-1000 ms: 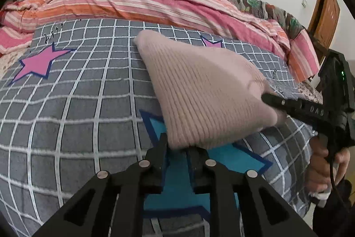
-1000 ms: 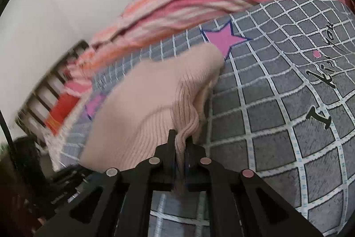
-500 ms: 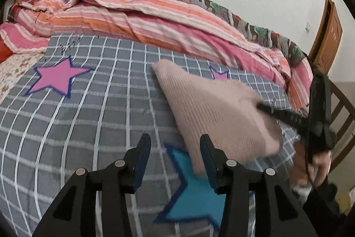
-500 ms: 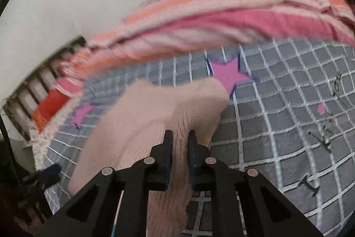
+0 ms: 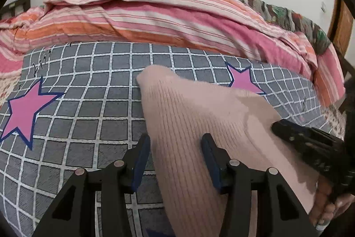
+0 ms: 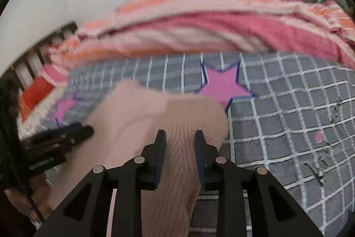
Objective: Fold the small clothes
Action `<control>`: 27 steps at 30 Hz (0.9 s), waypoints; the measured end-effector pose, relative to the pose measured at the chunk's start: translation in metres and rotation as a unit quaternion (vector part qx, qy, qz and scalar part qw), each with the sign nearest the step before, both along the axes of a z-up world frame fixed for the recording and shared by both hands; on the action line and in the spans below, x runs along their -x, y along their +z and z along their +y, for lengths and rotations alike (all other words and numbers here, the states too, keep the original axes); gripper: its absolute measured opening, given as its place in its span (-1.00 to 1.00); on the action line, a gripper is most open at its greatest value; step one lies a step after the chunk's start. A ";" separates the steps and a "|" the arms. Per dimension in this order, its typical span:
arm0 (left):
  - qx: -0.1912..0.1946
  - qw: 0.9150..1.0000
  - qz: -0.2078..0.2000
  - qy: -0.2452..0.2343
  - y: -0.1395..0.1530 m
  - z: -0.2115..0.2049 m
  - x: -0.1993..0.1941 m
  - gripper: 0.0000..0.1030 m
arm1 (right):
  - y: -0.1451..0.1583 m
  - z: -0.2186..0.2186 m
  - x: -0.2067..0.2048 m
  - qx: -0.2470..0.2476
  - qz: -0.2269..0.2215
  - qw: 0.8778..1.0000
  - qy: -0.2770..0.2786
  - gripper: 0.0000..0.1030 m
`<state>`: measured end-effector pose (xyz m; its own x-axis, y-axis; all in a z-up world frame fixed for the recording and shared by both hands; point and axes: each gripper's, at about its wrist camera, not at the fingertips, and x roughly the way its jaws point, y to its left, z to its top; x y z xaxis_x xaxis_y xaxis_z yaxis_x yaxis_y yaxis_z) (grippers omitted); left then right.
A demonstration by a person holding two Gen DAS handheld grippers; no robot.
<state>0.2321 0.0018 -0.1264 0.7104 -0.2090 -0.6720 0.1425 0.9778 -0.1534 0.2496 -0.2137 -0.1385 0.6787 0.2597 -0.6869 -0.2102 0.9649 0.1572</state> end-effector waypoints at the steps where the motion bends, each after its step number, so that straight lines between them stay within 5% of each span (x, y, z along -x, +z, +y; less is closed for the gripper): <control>1: -0.008 1.000 -0.007 0.001 -0.003 -0.001 0.002 0.06 | -0.008 -0.002 0.000 0.001 -0.005 1.000 -0.004 -0.46; 27: -0.027 0.999 -0.038 0.018 -0.012 -0.003 0.007 0.22 | -0.019 0.001 -0.004 0.000 -0.022 1.000 -0.016 -0.33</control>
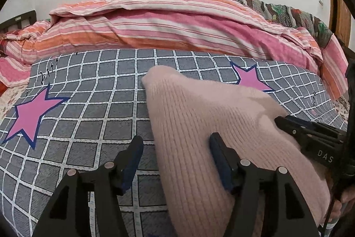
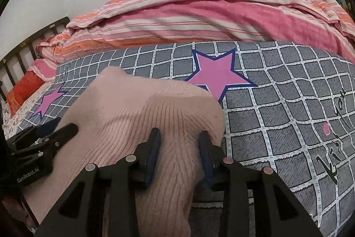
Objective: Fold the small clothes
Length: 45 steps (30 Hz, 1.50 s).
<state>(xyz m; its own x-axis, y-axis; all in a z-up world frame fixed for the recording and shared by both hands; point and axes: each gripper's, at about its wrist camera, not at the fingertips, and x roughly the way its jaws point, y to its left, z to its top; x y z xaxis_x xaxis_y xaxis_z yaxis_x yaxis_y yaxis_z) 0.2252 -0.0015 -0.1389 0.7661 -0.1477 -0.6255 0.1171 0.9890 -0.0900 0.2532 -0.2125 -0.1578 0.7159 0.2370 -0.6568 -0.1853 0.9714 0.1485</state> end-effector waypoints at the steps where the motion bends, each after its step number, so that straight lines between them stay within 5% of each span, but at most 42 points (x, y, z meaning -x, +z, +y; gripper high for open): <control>1: 0.001 1.000 0.000 0.000 0.000 0.000 0.000 0.22 | 0.000 0.000 0.000 -0.001 0.000 1.000 0.000 -0.33; 45: 0.025 1.000 -0.003 0.004 -0.001 0.004 0.002 0.24 | 0.008 -0.010 0.016 -0.027 -0.032 0.999 -0.018 -0.17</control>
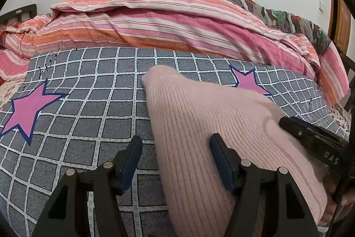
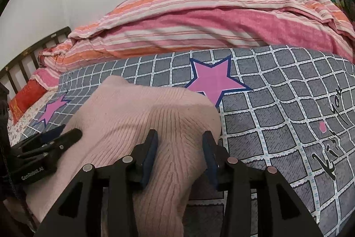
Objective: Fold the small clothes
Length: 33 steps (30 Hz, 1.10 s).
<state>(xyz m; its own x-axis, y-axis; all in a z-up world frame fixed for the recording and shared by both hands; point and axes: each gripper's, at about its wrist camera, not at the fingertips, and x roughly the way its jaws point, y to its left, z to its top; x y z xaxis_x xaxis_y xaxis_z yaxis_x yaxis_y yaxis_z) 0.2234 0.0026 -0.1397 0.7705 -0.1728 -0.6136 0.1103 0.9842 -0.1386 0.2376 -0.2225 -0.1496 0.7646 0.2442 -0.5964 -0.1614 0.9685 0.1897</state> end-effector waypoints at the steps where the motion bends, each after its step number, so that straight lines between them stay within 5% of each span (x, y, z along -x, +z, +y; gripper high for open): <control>1: 0.001 1.000 0.000 0.000 0.000 0.000 0.000 0.24 | 0.001 -0.003 0.003 -0.008 -0.007 1.000 -0.004 -0.16; 12: 0.056 0.998 0.018 -0.006 0.010 0.022 -0.022 0.25 | 0.001 -0.020 0.001 -0.055 -0.005 0.998 -0.019 -0.04; 17: 0.023 0.999 0.029 -0.001 0.014 0.023 -0.051 0.25 | -0.002 -0.034 -0.003 -0.098 0.006 0.995 -0.026 -0.04; 33: 0.027 0.998 0.060 0.018 -0.009 0.027 -0.081 0.31 | -0.012 -0.027 -0.020 -0.057 0.053 0.995 -0.063 -0.09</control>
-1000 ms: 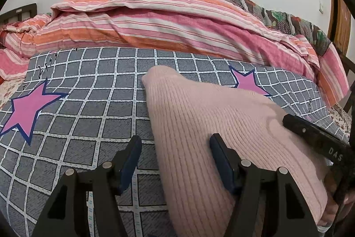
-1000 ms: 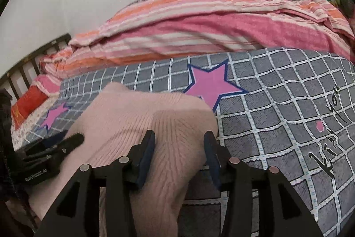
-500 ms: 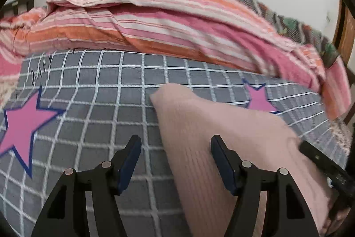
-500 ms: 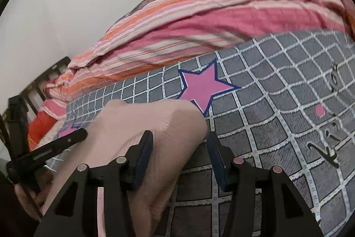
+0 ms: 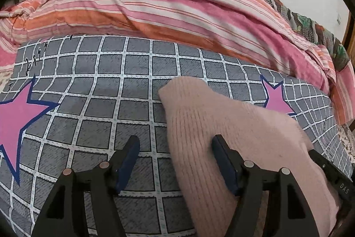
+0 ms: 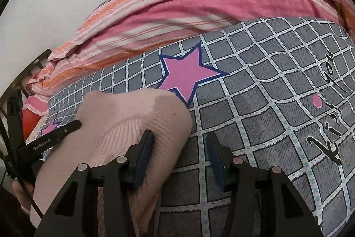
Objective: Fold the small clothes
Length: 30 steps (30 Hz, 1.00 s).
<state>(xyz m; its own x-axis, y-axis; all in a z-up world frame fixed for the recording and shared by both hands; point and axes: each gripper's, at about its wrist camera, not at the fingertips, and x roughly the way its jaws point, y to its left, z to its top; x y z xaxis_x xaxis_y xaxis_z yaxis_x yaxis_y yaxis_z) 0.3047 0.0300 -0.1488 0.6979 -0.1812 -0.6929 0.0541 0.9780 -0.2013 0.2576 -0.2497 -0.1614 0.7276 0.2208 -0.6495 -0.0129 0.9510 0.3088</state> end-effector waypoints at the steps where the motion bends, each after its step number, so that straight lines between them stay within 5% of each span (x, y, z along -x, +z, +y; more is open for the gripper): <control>1: -0.001 1.000 -0.001 0.000 0.000 0.000 0.000 0.31 | 0.000 0.000 0.000 0.000 -0.001 1.000 0.000 -0.10; 13: 0.021 1.000 -0.003 -0.019 0.003 0.000 0.010 0.23 | 0.001 -0.001 0.003 -0.009 -0.008 1.000 0.012 -0.11; 30: 0.052 0.996 -0.013 -0.077 0.019 -0.010 0.114 0.23 | 0.025 -0.006 0.033 -0.080 0.006 0.995 0.063 -0.10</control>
